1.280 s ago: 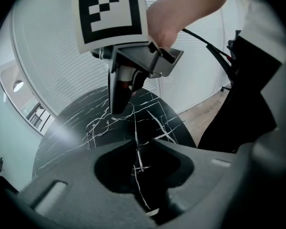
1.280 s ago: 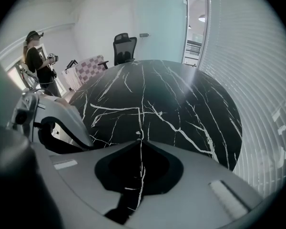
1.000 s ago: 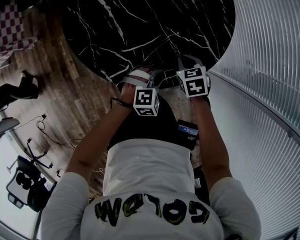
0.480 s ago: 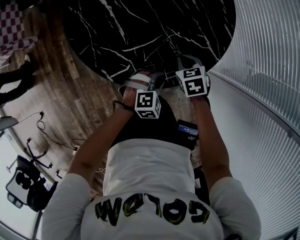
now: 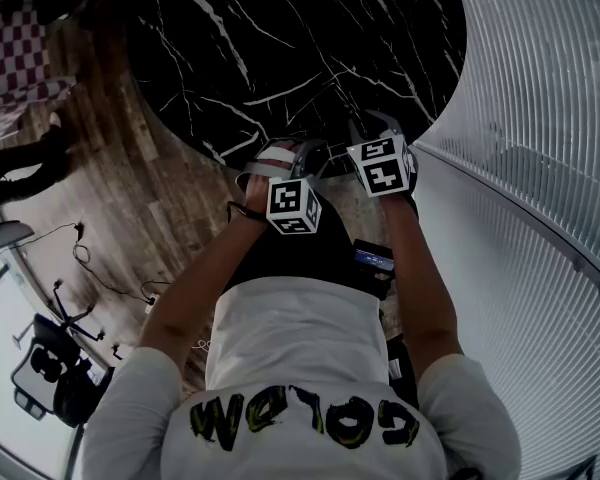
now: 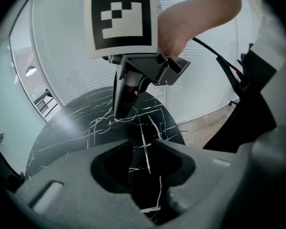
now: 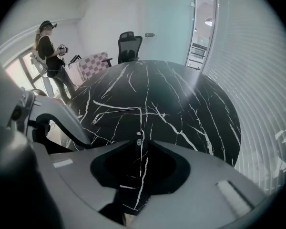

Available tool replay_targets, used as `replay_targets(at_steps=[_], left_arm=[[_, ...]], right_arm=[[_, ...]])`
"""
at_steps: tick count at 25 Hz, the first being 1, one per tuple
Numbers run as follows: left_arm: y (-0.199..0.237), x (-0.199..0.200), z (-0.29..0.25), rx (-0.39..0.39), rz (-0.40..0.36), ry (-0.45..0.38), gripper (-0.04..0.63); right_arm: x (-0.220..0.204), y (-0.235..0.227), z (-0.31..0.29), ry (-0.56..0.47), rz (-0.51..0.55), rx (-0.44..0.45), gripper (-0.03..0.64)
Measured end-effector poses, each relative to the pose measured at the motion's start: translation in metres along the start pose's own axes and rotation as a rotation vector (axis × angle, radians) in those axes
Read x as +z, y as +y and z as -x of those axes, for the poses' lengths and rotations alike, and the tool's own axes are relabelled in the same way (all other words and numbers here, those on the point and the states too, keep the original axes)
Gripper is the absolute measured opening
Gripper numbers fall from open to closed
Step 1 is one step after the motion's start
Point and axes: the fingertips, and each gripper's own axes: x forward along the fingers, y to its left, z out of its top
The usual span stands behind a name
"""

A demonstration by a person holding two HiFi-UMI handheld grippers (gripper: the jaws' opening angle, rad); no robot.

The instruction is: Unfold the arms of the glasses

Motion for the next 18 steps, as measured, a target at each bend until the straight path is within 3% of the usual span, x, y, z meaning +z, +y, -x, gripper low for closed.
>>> replay_targets(at_steps=[9, 18], left_arm=[[0.024, 0.017, 0.031, 0.056, 0.126, -0.060, 0.126], [0.055, 0.051, 0.104, 0.111, 0.333, -0.206, 0.124]], right_arm=[[0.009, -0.008, 0.032, -0.050, -0.008, -0.015, 0.103], [0.029, -0.014, 0.108, -0.171, -0.054, -0.039, 0.110]])
